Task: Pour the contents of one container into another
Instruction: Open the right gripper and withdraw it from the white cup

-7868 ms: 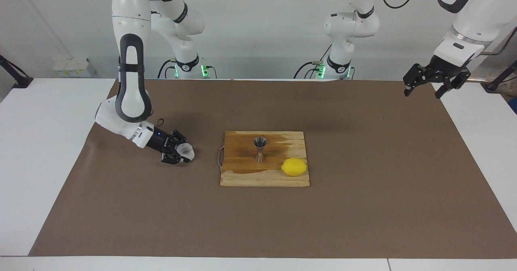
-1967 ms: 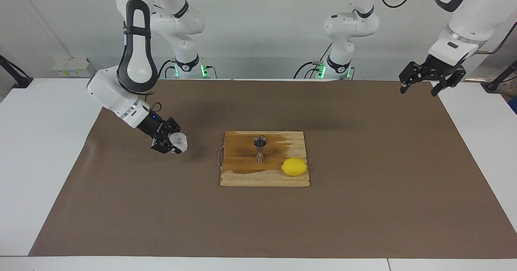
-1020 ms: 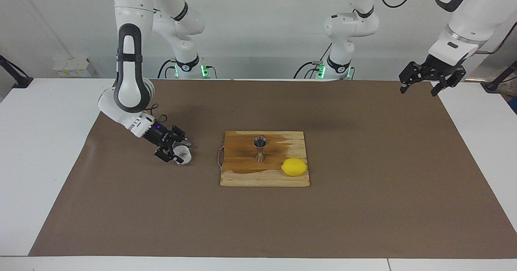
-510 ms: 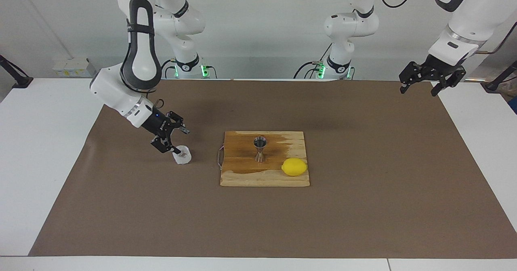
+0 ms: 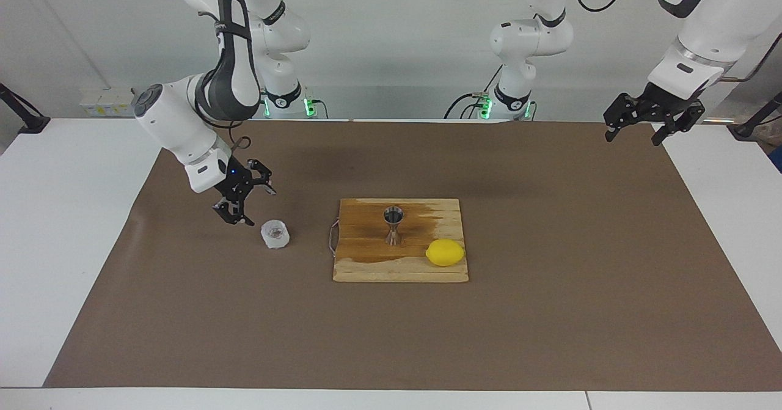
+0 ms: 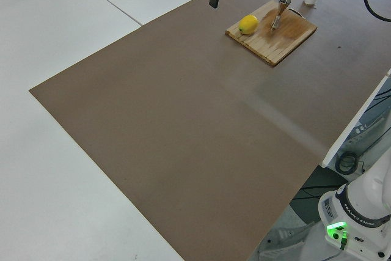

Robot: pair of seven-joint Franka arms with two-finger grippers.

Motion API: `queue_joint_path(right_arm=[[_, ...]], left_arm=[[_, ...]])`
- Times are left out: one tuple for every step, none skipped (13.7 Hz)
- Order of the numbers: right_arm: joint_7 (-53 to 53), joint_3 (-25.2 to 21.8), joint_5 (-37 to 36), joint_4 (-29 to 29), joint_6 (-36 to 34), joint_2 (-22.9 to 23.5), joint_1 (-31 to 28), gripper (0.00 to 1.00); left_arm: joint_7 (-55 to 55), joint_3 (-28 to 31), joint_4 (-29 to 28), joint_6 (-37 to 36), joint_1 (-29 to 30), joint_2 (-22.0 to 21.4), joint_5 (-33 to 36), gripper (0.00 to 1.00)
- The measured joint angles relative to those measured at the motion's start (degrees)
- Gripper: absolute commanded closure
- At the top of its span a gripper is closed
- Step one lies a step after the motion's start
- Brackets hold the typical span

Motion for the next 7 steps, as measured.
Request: queue_joint_path(right_arm=[[7.0, 0.1, -4.8, 0.7, -0.2, -0.1, 1.1, 0.0], [13.6, 0.3, -8.6, 1.3, -0.6, -0.2, 2.3, 0.0], [19.8, 0.4, -11.3, 1.5, -1.5, -0.5, 3.5, 0.0], [26.0, 0.5, -13.7, 1.7, -3.1, -0.7, 4.6, 0.0], [32.0, 0.5, -15.9, 2.0, -5.1, -1.1, 5.4, 0.0], [37.6, 0.5, -17.5, 2.5, -7.5, -1.4, 5.7, 0.0], [43.0, 0.5, -18.5, 3.2, -10.4, -1.7, 5.9, 0.0]], left_arm=[[0.0, 0.0, 0.0, 0.0, 0.0, 0.0, 0.0, 0.0], [0.0, 0.0, 0.0, 0.0, 0.0, 0.0, 0.0, 0.0], [0.0, 0.0, 0.0, 0.0, 0.0, 0.0, 0.0, 0.0], [0.0, 0.0, 0.0, 0.0, 0.0, 0.0, 0.0, 0.0], [0.0, 0.0, 0.0, 0.0, 0.0, 0.0, 0.0, 0.0], [0.0, 0.0, 0.0, 0.0, 0.0, 0.0, 0.0, 0.0], [0.0, 0.0, 0.0, 0.0, 0.0, 0.0, 0.0, 0.0]])
